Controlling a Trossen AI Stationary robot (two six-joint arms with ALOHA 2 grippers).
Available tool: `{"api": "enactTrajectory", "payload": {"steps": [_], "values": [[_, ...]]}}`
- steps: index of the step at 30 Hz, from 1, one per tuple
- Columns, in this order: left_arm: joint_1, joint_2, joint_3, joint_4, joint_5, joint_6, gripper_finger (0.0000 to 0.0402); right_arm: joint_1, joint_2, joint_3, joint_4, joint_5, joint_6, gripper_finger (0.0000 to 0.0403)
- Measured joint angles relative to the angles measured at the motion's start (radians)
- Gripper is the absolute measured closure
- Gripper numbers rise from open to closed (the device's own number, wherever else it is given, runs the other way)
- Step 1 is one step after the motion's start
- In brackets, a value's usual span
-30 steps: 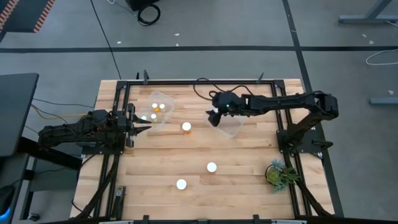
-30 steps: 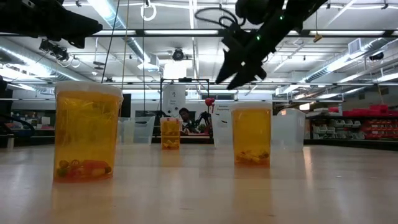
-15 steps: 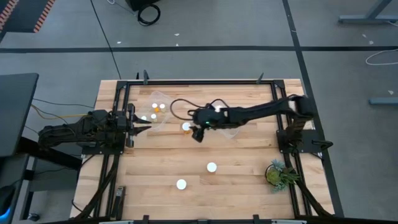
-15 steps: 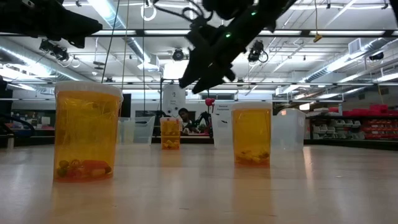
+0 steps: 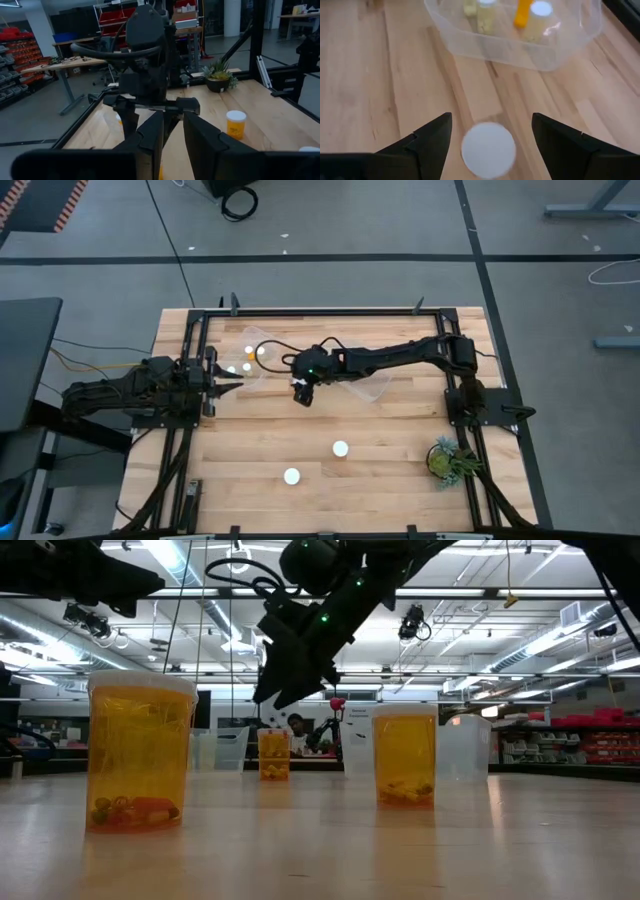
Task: Pick and place medicine bottles into bin by pill shape (circle, oval)
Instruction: Put the big orange pill bottle into the right transparent bin
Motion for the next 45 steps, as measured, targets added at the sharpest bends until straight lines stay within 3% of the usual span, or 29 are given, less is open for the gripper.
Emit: {"api": "enactTrajectory", "payload": {"steps": [19, 27, 31, 36, 45], "values": [[0.000, 0.000, 0.000, 0.000, 0.000, 0.000, 0.0308, 0.001, 0.102, -0.002, 0.045, -0.001, -0.013, 0.0124], [0.000, 0.000, 0.000, 0.000, 0.000, 0.000, 0.0313, 0.001, 0.102, -0.002, 0.032, 0.000, -0.010, 0.0173], [0.000, 0.000, 0.000, -0.001, 0.000, 0.000, 0.0316, 0.002, 0.102, -0.002, 0.031, 0.000, -0.010, 0.0177], [0.000, 0.000, 0.000, -0.001, 0.000, 0.000, 0.0311, 0.002, 0.051, -0.002, -0.053, 0.000, -0.017, 0.0163], [0.000, 0.000, 0.000, 0.000, 0.000, 0.000, 0.0312, 0.017, -0.151, -0.002, -0.165, 0.001, 0.017, 0.0169]]}}
